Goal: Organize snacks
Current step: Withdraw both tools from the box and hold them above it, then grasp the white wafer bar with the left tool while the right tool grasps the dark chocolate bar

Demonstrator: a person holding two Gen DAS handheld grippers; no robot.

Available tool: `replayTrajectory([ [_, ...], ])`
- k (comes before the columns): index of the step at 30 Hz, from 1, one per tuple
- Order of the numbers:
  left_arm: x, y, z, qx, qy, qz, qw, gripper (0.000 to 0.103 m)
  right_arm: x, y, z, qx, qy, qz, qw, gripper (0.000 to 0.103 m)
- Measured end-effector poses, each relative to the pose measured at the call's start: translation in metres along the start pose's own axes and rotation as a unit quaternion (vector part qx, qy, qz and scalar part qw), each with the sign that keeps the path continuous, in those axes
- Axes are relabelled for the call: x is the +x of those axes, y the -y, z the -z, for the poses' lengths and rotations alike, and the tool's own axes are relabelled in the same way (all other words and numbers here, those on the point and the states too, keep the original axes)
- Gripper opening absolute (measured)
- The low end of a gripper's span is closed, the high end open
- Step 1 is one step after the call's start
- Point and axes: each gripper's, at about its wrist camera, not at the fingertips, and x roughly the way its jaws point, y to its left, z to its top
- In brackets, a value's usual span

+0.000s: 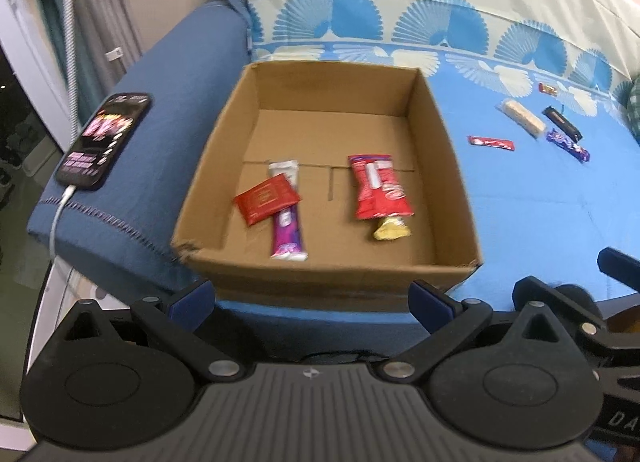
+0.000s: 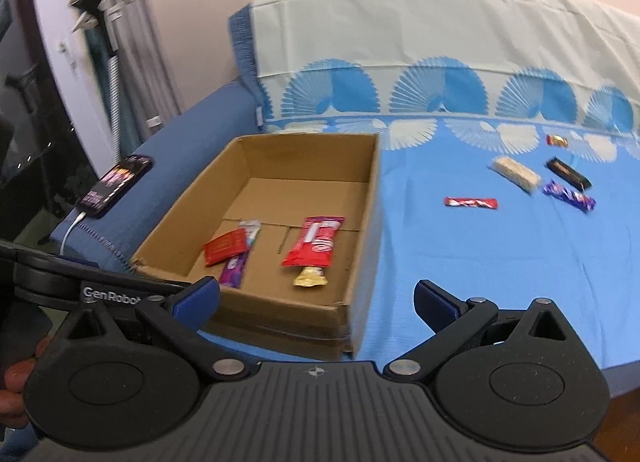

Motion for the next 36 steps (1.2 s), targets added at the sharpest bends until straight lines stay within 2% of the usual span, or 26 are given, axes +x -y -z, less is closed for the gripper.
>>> replayTrajectory([
  [5,0.007,0.04,-0.039,0.02,0.002,0.022,0.9996,0.103,0.001,0.05,-0.016,0.028,0.02,0.037,0.999,0.102],
  [9,0.019,0.083,-0.084,0.031,0.004,0.058,0.9978,0.103,0.004,0.106,-0.037,0.041,0.044,0.088,0.994,0.102],
  [14,0.048,0.157,-0.148,0.047,0.01,0.093,0.9945,0.103,0.019,0.194,-0.073,0.06,0.075,0.154,0.983,0.102],
  [17,0.081,0.207,-0.188,0.044,-0.005,0.12,0.9918,0.103,0.04,0.254,-0.097,0.07,0.095,0.182,0.976,0.102],
  [20,0.132,0.258,-0.226,0.036,-0.032,0.142,0.9888,0.103,0.079,0.314,-0.12,0.066,0.097,0.189,0.975,0.102],
  [23,0.192,0.305,-0.257,0.027,-0.055,0.157,0.9857,0.103,0.137,0.374,-0.14,0.055,0.083,0.181,0.978,0.102],
  [27,0.284,0.355,-0.288,0.0,-0.094,0.171,0.9808,0.103,0.225,0.445,-0.155,0.051,0.038,0.162,0.985,0.102],
  [32,0.375,0.393,-0.306,-0.038,-0.155,0.17,0.9723,0.103,0.312,0.496,-0.158,0.067,-0.018,0.164,0.984,0.102],
  [35,0.403,0.401,-0.307,-0.042,-0.169,0.17,0.9699,0.103,0.342,0.51,-0.157,0.068,-0.037,0.173,0.982,0.102],
  [36,0.407,0.404,-0.306,-0.038,-0.168,0.162,0.9718,0.103,0.35,0.513,-0.155,0.065,-0.044,0.173,0.982,0.102],
])
